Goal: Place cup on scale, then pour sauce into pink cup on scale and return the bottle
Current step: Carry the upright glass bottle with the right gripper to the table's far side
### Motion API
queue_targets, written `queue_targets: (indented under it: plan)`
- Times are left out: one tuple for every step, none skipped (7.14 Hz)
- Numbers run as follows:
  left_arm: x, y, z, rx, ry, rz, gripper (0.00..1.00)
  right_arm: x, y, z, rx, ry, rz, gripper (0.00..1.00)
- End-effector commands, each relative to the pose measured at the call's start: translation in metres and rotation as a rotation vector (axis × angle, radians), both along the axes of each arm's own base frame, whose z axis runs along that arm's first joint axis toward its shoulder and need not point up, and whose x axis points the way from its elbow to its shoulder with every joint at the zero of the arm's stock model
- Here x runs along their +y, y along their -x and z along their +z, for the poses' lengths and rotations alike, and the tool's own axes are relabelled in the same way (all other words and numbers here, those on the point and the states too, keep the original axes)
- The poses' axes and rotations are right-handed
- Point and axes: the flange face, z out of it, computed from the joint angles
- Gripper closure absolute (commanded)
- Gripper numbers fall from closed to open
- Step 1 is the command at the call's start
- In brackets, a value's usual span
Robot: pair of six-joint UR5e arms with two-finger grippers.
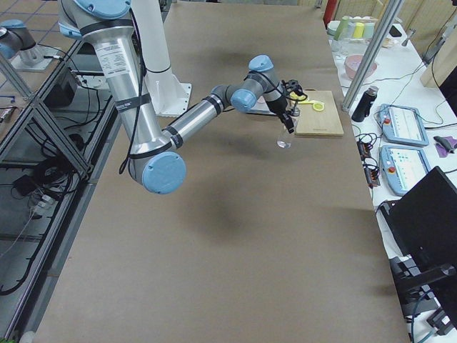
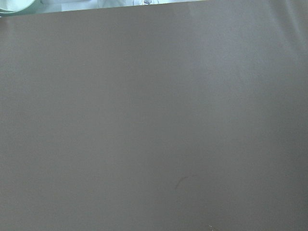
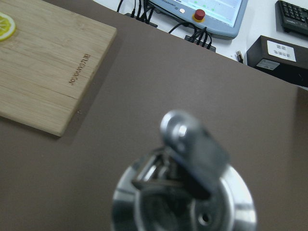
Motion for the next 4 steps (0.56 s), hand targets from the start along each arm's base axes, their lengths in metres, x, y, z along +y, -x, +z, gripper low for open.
queue_targets:
  plan:
    - [0.001,0.004,-0.003,-0.003,-0.019,-0.007,0.03,-0.001,-0.046,0.078,-0.056,0.012,0.026,1.00]
    - [0.001,0.005,-0.004,-0.004,-0.023,-0.010,0.03,-0.008,-0.065,0.120,-0.089,0.032,0.025,1.00]
    - [0.003,0.005,-0.006,-0.005,-0.030,-0.011,0.03,-0.018,-0.078,0.156,-0.117,0.035,0.028,1.00]
    - [0.005,0.007,-0.010,-0.007,-0.038,-0.015,0.03,-0.022,-0.088,0.173,-0.135,0.047,0.030,1.00]
